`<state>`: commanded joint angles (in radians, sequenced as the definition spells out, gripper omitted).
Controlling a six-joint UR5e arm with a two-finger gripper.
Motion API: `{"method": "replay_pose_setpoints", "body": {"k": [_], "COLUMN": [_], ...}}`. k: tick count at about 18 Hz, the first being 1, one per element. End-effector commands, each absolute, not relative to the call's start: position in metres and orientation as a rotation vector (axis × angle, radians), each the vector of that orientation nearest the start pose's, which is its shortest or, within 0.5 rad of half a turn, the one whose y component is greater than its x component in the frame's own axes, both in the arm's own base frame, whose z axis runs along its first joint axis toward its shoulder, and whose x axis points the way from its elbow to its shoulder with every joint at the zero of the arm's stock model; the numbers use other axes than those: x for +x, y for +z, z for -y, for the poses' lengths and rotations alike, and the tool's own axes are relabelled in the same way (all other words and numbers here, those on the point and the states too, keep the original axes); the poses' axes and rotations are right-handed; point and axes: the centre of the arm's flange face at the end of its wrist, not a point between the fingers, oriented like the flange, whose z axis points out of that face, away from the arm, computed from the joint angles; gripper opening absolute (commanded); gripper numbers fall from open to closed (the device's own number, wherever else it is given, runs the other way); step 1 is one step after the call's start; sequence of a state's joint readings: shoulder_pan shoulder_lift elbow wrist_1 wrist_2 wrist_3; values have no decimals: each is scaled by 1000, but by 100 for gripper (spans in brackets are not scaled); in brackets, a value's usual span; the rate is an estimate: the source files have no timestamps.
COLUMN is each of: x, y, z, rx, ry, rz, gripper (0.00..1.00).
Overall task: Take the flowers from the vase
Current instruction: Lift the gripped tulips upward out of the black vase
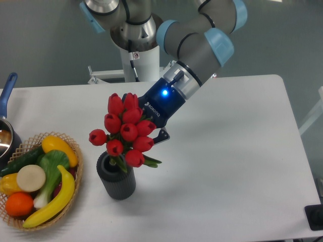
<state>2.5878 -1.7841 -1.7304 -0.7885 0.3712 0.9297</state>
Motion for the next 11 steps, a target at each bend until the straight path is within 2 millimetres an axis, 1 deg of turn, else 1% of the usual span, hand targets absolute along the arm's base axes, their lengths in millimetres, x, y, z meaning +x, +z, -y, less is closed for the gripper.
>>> {"method": "replay_pose_setpoints", "body": {"k": [4, 8, 11], "x": [-370, -375, -384], "y": [463, 481, 490], "z": [-484, -484, -477], "rx": [-1917, -1914, -1881], "ry": [-399, -413, -440], "rz": [-142, -93, -58], "gripper": [43, 43, 43]}}
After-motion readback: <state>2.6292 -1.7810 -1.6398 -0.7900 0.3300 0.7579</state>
